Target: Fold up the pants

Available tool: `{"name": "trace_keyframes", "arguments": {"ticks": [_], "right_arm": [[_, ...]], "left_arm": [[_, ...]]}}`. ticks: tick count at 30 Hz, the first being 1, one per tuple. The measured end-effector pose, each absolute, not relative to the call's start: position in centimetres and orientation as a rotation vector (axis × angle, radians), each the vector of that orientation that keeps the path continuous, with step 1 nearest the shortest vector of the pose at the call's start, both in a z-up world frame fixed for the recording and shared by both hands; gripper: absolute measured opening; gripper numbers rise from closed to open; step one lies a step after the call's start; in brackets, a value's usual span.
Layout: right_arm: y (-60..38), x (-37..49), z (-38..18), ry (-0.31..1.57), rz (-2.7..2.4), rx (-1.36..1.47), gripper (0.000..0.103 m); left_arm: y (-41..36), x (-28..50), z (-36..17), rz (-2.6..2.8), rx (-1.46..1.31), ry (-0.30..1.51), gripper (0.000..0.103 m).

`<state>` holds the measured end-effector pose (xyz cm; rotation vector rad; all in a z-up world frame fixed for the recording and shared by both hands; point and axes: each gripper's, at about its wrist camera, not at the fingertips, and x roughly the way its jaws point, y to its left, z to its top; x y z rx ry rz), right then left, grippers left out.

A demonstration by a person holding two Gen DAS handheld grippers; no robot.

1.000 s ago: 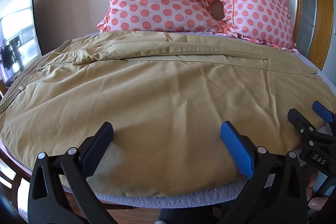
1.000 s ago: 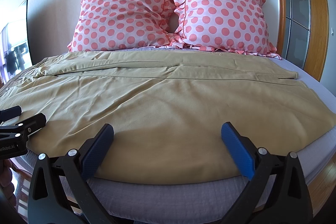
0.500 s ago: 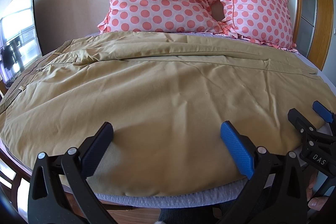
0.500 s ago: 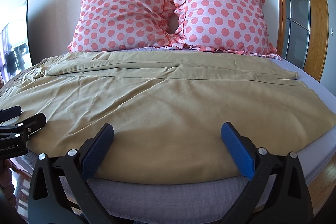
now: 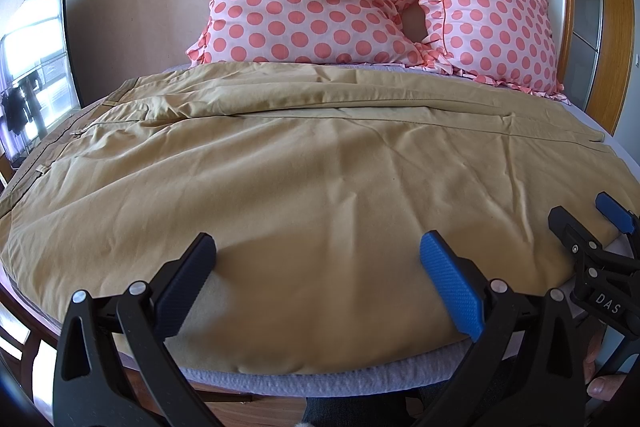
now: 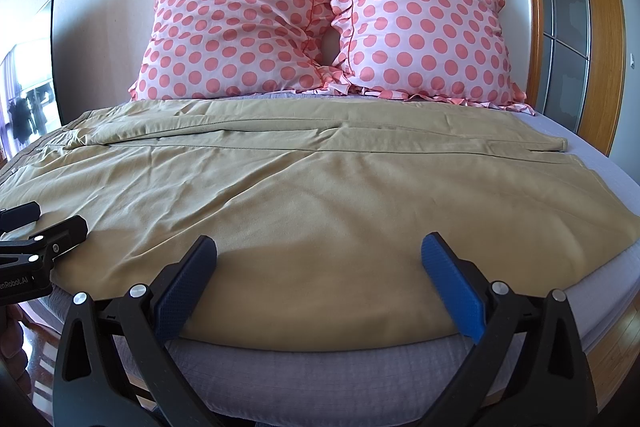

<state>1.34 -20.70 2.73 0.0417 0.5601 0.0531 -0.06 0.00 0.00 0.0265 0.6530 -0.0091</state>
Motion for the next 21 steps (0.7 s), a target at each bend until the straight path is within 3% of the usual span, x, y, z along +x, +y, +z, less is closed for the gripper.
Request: {"name": "trace_keyframes", "arguments": {"ticks": [5,11,15,19,21], "right_arm": [[-21.1,1.8,2.6,0.586,0.090,0.036,0.102],[-27.0,5.5,8.5,0.544,0.013,0.086,0.102],[-33.0,13.1,10.6,0.625,-0.137,0.113,0.102],[-39.9,22.3,8.8,0.796,-0.287,0.273,0.102],[-42.9,26.1,7.5,0.855,-0.362,0.371,0.096]], "left_arm": [[0.0,-0.1,0.1,-0.015,0.030,0.656,0.101],[1.7,2.0,3.4,-0.013,0.005,0.679,0.101],[2.8,4.6,7.1,0.040,0.021,0.579,0.101],[3.5,8.8,8.1,0.111,0.032,0.561,0.101],[4.2,10.2,7.8,0.127,0.017,0.559,0.101]]}}
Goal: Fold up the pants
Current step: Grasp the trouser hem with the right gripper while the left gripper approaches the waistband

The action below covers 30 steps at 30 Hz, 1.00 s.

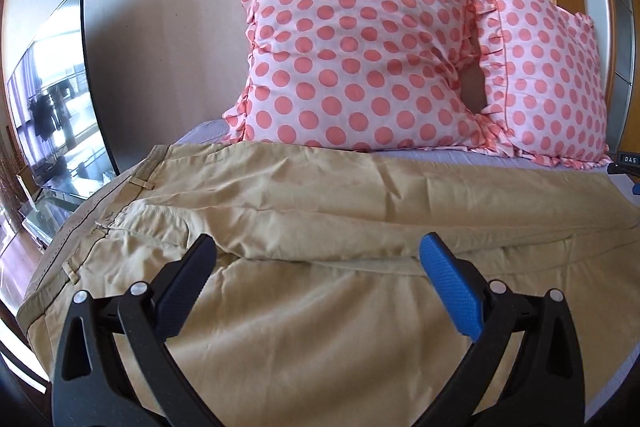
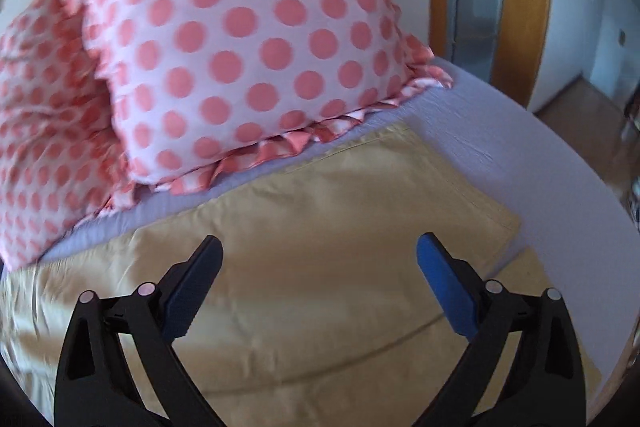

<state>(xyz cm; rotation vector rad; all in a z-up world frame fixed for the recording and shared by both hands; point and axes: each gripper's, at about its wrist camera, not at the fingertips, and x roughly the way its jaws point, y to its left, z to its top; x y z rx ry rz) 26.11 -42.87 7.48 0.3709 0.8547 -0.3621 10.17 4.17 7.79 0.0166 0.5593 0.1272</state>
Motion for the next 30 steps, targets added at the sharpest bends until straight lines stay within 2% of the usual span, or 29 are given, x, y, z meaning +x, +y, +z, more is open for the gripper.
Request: {"name": "trace_keyframes", "arguments": {"ticks": [2,9,10,11,12,15,16,17,18,19,24,28,30], "right_arm": [[-45.0,29.5,6.3,0.898,-0.422,0.431,0.092],[-48.3,36.6,2.7,0.997,-0.619,0.459,0.091],[-48.6,37.0,2.1,1.011,-0.638,0.463,0.087],[-48.6,37.3,1.8,1.006,-0.662,0.428,0.079],[-48.4,37.5,1.6,1.004,-0.679,0.384,0.077],[-48.5,36.8,1.2,0.933,-0.640,0.348,0.052],[-48.9,36.6,1.2,0.922,-0.631,0.360,0.031],[-49.5,36.3,1.1,0.908,-0.610,0.385,0.019],[-50.0,35.9,1.1,0.897,-0.586,0.421,0.017],[-51.1,35.4,0.9,0.877,-0.554,0.473,0.007],[-53.4,28.9,2.1,0.679,-0.335,0.709,0.005],[-52.3,19.2,4.5,0.530,-0.174,0.785,0.005],[-50.0,13.6,5.4,0.526,-0.161,0.793,0.004]], "left_arm": [[4.8,11.0,7.2,0.138,-0.004,0.564,0.101],[6.0,12.5,5.9,0.047,-0.101,0.633,0.101],[6.3,12.9,5.5,0.040,-0.118,0.656,0.101],[6.5,13.3,5.2,0.043,-0.132,0.678,0.101],[6.9,13.7,4.9,0.047,-0.153,0.704,0.101],[8.0,14.2,4.1,0.044,-0.228,0.738,0.101],[8.3,14.2,4.0,0.037,-0.258,0.734,0.101],[8.6,14.1,4.0,0.029,-0.281,0.727,0.101],[8.7,14.0,3.9,0.020,-0.296,0.721,0.101],[8.9,13.9,3.9,0.014,-0.307,0.716,0.101],[9.2,13.7,3.9,0.000,-0.334,0.704,0.101],[9.2,13.6,4.1,0.000,-0.338,0.696,0.101],[9.2,13.5,4.2,0.000,-0.343,0.688,0.101]]}}
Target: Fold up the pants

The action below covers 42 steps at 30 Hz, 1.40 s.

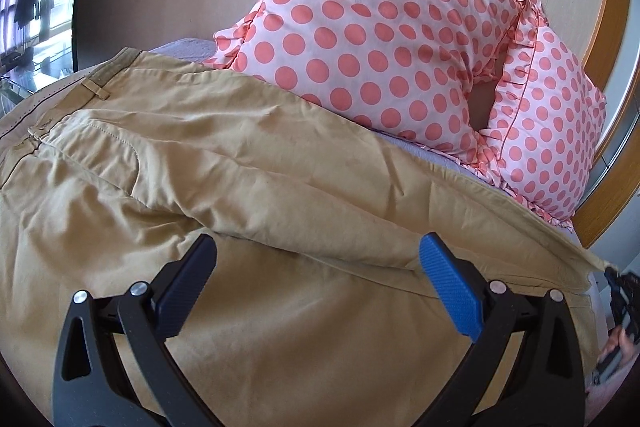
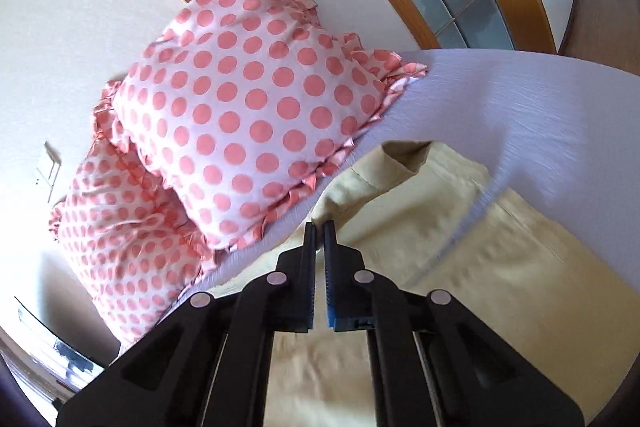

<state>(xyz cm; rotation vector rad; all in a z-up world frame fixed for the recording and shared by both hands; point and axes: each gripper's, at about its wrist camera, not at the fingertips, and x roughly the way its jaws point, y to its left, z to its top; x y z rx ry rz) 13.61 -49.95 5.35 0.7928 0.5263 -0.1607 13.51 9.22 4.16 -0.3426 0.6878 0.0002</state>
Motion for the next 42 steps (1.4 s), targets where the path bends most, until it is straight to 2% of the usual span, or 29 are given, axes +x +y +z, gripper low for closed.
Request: {"name": "trace_keyframes", "arguments": {"ticks": [6,7,9,10,17,19,21,22,23,29,39,42], "right_arm": [[-48.9,7.9,3.0,0.701,-0.188,0.923,0.006],[-48.9,7.6,2.6,0.714,-0.187,0.951,0.010],[-49.1,7.6,2.0,0.723,-0.167,1.001,0.028],[-48.9,7.7,2.0,0.715,-0.161,1.003,0.032],[-48.4,9.9,2.1,0.718,-0.181,1.048,0.048],[-48.4,11.1,1.9,0.707,-0.178,1.045,0.047],[-48.5,11.9,1.7,0.700,-0.179,1.054,0.040],[-48.6,12.2,1.4,0.686,-0.144,1.075,0.013],[-48.7,12.2,1.1,0.668,-0.103,1.097,0.002],[-49.5,5.6,2.9,0.419,0.009,1.103,0.002],[-50.1,3.4,2.7,0.390,0.028,1.121,0.002],[-50.0,3.2,2.9,0.383,0.037,1.108,0.002]], "left_arm": [[8.9,11.7,5.7,-0.002,-0.314,0.583,0.101],[8.9,11.1,6.2,-0.006,-0.303,0.561,0.101],[9.1,10.0,7.3,-0.005,-0.287,0.520,0.101],[9.4,9.5,7.7,0.002,-0.282,0.502,0.101],[11.8,8.4,8.7,0.058,-0.291,0.491,0.101],[12.0,8.5,8.6,0.061,-0.294,0.501,0.101],[12.0,8.6,8.7,0.051,-0.298,0.512,0.101],[12.2,8.6,8.7,0.039,-0.303,0.513,0.101],[12.3,8.7,8.7,0.025,-0.311,0.514,0.101],[14.3,10.7,9.1,0.002,-0.351,0.564,0.101],[16.6,21.8,7.2,0.128,-0.381,0.775,0.100],[17.2,25.3,5.6,0.185,-0.395,0.853,0.091]]}}
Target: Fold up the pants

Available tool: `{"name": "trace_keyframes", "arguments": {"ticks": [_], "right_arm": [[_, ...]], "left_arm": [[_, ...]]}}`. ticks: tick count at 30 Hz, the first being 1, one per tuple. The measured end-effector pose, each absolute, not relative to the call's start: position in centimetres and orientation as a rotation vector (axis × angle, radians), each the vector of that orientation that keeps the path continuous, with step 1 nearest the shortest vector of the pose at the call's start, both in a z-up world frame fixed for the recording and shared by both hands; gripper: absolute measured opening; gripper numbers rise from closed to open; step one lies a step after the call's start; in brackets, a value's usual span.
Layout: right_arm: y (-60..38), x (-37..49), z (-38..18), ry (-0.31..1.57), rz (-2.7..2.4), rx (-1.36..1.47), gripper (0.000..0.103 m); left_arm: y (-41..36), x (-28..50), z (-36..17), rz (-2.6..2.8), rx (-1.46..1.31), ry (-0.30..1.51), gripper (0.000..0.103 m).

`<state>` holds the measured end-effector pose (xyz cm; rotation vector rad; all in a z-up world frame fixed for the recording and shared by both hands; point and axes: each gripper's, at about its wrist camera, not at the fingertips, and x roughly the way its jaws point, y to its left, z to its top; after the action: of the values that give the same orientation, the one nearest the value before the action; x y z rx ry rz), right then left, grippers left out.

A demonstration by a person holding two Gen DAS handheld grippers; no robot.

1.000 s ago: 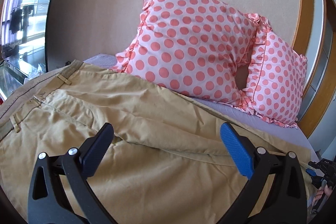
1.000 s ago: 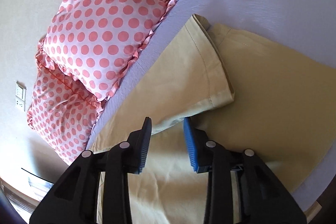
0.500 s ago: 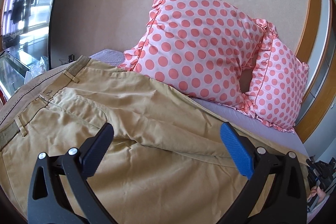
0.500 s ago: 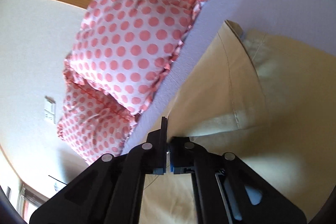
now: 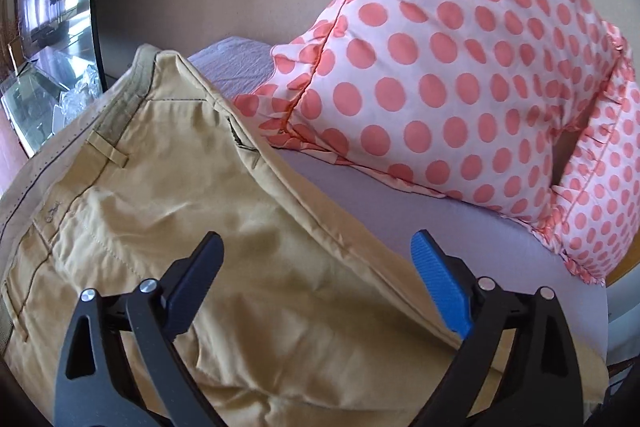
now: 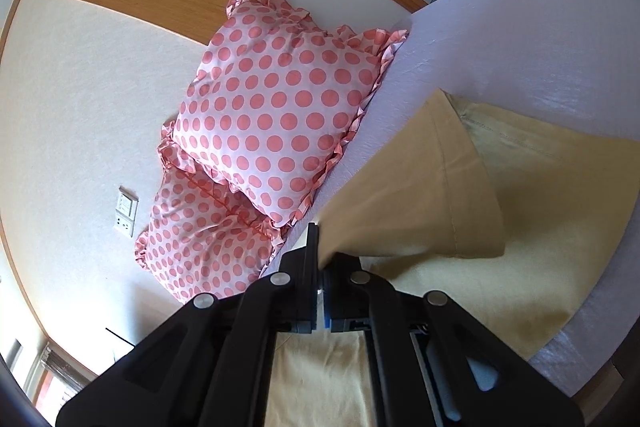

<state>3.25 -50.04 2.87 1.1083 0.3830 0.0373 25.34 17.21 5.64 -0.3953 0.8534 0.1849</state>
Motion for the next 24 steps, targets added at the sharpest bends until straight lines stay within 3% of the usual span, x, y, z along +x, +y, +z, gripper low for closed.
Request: {"name": "trace_keyframes", "arguments": {"ticks": [2,3,4,5,8,13,18,24], "right_arm": [[-50.0,3.2,2.9,0.381,0.035,1.096,0.002],[-50.0,3.3,2.9,0.381,0.033,1.094,0.002],[-50.0,3.2,2.9,0.380,0.038,1.099,0.002],[-50.0,3.2,2.9,0.379,0.040,1.102,0.002],[-50.2,2.6,3.8,0.363,0.036,1.082,0.002],[-51.3,0.4,4.2,0.354,-0.023,1.051,0.002],[-51.9,-1.3,2.0,0.418,-0.102,1.050,0.002],[-51.9,-2.2,0.5,0.459,-0.145,1.037,0.002]], "left_arm": [[17.7,27.3,4.5,0.197,-0.422,0.900,0.075],[18.0,28.0,3.9,0.199,-0.432,0.930,0.050],[18.5,28.3,3.3,0.185,-0.459,0.959,0.017],[19.1,28.0,3.0,0.162,-0.511,0.970,0.009],[19.8,23.5,5.0,0.110,-0.539,0.876,0.007],[20.0,9.8,8.8,0.045,-0.481,0.719,0.010],[19.6,-0.4,5.5,0.095,-0.482,0.738,0.011],[19.8,-3.4,2.3,0.099,-0.559,0.744,0.012]]}}
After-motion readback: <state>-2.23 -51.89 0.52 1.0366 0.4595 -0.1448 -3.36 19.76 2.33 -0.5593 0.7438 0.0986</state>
